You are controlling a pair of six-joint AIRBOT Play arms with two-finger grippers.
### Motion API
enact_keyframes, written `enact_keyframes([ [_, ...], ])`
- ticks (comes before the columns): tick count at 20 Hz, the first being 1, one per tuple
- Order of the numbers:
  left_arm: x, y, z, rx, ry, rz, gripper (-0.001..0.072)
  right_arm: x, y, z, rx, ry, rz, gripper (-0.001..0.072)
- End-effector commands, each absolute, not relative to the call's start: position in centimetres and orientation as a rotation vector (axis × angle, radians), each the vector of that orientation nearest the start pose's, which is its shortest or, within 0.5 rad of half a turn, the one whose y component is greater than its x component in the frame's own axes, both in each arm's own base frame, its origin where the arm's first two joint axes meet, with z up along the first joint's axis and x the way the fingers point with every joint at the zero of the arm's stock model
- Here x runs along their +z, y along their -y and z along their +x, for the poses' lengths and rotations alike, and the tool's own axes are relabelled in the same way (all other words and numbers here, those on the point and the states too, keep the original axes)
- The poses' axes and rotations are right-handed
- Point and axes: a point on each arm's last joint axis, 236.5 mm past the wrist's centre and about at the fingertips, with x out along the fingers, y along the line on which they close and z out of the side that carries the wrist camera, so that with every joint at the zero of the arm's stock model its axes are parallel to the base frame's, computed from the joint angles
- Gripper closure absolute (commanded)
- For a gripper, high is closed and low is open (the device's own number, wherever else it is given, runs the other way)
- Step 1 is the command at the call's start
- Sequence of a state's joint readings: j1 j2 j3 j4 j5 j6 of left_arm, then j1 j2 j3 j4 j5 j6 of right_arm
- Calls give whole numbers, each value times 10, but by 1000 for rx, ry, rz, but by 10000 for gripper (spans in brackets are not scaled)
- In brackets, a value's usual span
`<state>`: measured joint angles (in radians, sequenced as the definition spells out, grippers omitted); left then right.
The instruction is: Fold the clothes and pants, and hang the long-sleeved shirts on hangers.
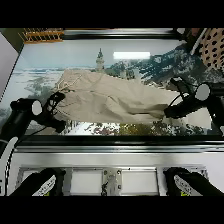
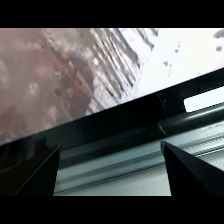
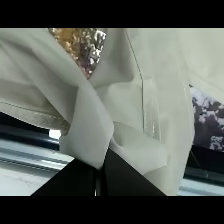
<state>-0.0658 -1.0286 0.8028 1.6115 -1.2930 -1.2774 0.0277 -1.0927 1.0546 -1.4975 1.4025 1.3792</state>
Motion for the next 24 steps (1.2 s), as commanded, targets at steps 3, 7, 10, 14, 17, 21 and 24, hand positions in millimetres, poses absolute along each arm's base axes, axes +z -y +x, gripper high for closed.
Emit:
enact_keyframes([
  [3,-32,-40,273,187,-1280,-187,22,16,-26,284,212,-1466,-107,705],
  [7,-53,-59,318,302,-1124,-782,22,16,-31,284,227,-1464,-89,705],
  [10,-74,-69,340,337,-1066,-1006,22,17,-35,284,240,-1461,-72,705],
  [14,-96,-64,357,346,-1059,-1020,22,17,-35,284,240,-1460,-72,705],
  [17,-104,-38,376,279,-1114,-972,22,17,-35,285,240,-1459,-72,705],
  [21,-110,-10,404,202,-1166,-925,22,17,-35,285,234,-1460,-66,705],
  [24,-118,2,413,174,-1205,-914,23,17,-35,284,235,-1461,-66,705],
])
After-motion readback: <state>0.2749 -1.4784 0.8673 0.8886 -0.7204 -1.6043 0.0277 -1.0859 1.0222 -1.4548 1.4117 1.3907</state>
